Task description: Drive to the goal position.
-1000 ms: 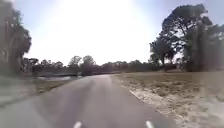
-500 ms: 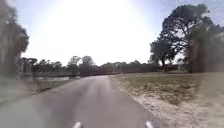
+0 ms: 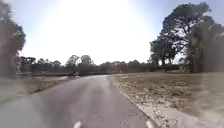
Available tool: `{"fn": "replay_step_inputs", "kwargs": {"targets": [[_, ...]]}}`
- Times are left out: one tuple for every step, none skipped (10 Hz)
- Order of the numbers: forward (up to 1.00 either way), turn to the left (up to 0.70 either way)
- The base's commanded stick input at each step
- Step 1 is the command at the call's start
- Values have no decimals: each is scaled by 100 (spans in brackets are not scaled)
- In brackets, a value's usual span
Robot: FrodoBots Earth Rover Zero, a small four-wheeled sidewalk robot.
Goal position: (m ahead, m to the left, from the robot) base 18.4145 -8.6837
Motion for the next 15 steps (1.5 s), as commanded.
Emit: {"fn": "replay_step_inputs", "kwargs": {"targets": [[100, 40], [100, 40], [100, 40], [100, 40], [100, 40], [100, 40], [100, 40], [100, 28], [100, 4], [100, 4], [100, 3], [100, 3], [100, 2], [100, 2], [100, 2]]}}
